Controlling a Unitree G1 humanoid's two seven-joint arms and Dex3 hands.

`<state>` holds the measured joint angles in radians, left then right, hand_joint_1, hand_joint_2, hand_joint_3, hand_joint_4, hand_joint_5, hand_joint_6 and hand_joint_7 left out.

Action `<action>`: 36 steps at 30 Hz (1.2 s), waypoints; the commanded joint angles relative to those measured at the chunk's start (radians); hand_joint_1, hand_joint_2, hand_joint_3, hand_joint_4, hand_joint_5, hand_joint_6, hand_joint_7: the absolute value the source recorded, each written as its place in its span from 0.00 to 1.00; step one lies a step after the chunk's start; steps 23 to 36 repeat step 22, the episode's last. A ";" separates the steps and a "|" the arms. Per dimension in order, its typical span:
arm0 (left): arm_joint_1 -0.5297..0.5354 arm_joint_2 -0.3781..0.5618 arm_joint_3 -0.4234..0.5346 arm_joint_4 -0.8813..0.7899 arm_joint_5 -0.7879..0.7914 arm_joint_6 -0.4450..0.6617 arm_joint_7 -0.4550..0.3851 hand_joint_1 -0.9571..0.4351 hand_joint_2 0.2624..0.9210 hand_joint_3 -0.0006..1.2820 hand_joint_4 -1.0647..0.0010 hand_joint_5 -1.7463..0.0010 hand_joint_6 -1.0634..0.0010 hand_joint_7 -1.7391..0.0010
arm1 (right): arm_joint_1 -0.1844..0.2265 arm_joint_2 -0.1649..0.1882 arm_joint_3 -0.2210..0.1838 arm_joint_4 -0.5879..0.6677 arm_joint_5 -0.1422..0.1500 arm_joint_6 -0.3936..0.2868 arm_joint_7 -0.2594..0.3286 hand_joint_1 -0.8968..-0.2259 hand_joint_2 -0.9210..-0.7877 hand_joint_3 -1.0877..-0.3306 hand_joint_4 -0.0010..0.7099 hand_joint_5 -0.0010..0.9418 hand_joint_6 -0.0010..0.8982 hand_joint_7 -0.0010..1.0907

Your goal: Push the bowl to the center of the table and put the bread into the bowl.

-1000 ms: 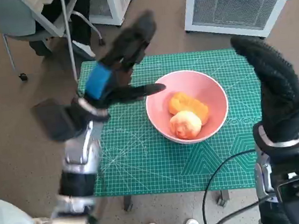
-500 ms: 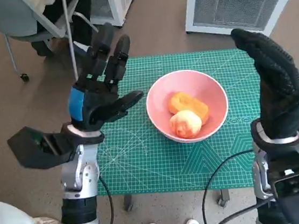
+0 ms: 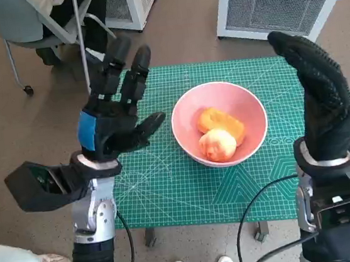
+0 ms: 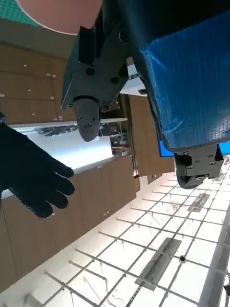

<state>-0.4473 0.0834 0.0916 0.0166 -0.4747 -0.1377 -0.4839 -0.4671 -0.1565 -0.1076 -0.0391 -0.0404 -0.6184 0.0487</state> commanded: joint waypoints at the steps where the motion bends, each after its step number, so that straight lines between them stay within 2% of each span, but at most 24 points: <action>1: 0.005 -0.005 -0.005 -0.021 0.008 -0.006 -0.001 0.68 0.69 0.44 0.89 0.98 1.00 0.71 | 0.006 -0.010 -0.007 0.009 0.009 0.011 -0.001 0.75 0.00 0.76 0.60 0.00 0.14 0.68; 10: 0.007 -0.016 -0.006 -0.028 0.017 -0.024 0.003 0.63 0.72 0.46 0.88 0.98 1.00 0.71 | 0.014 -0.013 -0.012 0.008 0.003 0.009 -0.002 0.75 0.00 0.76 0.60 0.00 0.14 0.67; 19: 0.016 -0.030 -0.017 -0.019 0.073 -0.100 0.014 0.50 0.85 0.44 0.87 0.97 1.00 0.70 | 0.016 -0.015 -0.014 0.005 -0.001 0.010 -0.003 0.75 0.00 0.76 0.60 0.00 0.14 0.67; 36: 0.014 -0.029 -0.017 -0.009 0.090 -0.126 0.013 0.48 0.87 0.43 0.88 0.97 1.00 0.69 | 0.015 -0.017 -0.015 0.009 -0.001 0.009 -0.002 0.75 0.00 0.76 0.60 0.00 0.14 0.67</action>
